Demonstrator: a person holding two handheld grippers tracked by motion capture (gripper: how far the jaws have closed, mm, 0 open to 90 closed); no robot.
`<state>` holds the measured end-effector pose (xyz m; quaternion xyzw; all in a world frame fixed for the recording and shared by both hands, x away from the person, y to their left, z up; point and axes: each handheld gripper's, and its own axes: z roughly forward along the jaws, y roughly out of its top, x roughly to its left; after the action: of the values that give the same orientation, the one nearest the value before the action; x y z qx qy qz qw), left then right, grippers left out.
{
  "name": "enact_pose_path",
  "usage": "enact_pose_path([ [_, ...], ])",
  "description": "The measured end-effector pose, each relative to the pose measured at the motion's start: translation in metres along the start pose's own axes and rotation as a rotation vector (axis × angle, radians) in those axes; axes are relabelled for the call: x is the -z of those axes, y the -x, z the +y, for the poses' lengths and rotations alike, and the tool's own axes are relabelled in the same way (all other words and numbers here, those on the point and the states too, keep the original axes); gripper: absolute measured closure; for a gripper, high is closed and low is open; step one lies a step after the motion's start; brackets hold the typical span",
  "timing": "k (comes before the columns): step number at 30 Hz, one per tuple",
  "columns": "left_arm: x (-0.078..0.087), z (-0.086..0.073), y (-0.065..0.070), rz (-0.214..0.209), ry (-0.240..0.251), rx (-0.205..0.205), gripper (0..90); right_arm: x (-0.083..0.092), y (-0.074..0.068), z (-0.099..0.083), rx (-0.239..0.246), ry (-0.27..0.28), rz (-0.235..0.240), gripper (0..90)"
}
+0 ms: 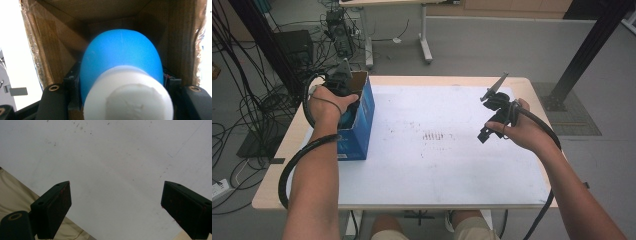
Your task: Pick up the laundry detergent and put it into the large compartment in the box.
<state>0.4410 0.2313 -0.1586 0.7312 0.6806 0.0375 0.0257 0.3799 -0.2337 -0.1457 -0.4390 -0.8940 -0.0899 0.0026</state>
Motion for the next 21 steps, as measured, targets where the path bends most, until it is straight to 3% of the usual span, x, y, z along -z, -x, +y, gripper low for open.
enact_pose_path([
  [21,0.0000,-0.0012,0.0003,0.001,0.005,0.000,37.4,0.0008,-0.0006,0.0002,0.002,-0.002,-0.003,9.6],
])
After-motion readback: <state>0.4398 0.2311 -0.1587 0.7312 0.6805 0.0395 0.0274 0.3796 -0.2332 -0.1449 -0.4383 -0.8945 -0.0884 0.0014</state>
